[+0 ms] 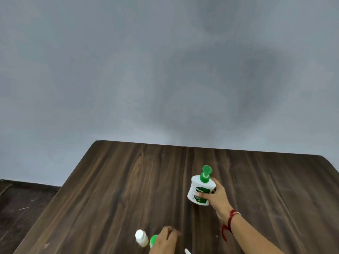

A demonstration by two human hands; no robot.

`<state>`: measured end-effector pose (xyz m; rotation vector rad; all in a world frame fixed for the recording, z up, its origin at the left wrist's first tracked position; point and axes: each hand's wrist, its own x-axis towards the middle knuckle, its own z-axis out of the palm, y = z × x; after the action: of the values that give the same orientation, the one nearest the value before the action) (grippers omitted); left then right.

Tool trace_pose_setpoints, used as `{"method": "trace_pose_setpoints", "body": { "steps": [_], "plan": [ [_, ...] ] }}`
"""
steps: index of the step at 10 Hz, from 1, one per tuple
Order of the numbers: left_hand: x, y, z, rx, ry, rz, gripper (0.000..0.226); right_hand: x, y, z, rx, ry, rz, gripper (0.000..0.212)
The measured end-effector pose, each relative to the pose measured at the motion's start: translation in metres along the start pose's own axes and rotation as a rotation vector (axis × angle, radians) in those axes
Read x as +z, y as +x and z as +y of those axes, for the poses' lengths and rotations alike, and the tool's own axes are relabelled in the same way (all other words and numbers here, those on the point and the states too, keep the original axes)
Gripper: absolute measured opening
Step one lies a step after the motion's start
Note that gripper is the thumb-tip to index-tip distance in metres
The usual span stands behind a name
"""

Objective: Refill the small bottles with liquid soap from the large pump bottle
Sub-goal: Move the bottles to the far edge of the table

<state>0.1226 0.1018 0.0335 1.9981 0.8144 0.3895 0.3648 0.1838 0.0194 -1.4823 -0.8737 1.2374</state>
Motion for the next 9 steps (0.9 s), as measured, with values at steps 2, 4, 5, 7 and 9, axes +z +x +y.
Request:
{"method": "trace_pose_setpoints", "body": {
  "steps": [2,4,5,7,9],
  "plan": [
    [-0.018,0.029,0.042,-0.330,0.204,0.429,0.029,0.002,0.024,0.005,0.031,-0.012,-0.044,0.060],
    [-0.068,0.124,0.008,-0.382,0.138,0.386,0.082,0.009,0.054,-0.008,0.025,-0.072,-0.115,0.061],
    [-0.079,0.160,-0.014,-0.411,0.114,0.269,0.092,0.017,0.069,-0.016,0.003,-0.152,-0.174,0.059],
    [-0.087,0.192,-0.057,-0.405,-0.071,0.239,0.067,0.025,0.106,-0.020,-0.016,-0.256,-0.260,0.059],
    [-0.082,0.206,-0.088,-0.440,-0.141,0.408,0.061,0.038,0.131,-0.021,-0.045,-0.229,-0.302,0.060]
  ]
}}
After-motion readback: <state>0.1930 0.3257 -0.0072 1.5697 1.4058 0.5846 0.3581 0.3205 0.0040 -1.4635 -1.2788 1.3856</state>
